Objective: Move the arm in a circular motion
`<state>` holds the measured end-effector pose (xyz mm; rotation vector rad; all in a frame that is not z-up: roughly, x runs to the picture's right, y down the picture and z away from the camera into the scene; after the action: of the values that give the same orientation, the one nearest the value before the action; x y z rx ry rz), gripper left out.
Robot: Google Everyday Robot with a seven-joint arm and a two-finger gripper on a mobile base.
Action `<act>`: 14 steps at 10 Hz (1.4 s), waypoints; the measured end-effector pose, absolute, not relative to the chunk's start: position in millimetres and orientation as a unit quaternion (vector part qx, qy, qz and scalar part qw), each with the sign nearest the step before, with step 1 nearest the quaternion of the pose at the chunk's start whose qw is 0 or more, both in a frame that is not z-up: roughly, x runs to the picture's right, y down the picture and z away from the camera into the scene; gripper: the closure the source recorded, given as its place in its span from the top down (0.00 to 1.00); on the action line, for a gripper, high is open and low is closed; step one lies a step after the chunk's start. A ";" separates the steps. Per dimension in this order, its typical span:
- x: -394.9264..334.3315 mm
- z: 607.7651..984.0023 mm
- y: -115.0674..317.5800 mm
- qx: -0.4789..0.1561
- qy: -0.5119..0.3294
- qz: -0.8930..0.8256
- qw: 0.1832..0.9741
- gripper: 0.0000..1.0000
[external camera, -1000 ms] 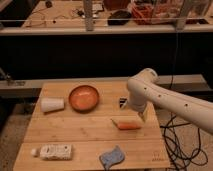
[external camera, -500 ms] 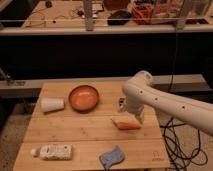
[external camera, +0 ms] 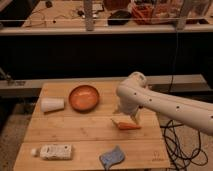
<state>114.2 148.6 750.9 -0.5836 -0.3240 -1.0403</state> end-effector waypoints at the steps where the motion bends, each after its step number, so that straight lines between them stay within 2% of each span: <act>1: 111.3 751.4 148.6 -0.273 -0.152 -0.492 0.813 0.80; 14: 75.6 764.3 130.1 -0.259 -0.162 -0.537 0.786 0.80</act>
<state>75.6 130.1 764.3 -0.5587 -0.3501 -1.1586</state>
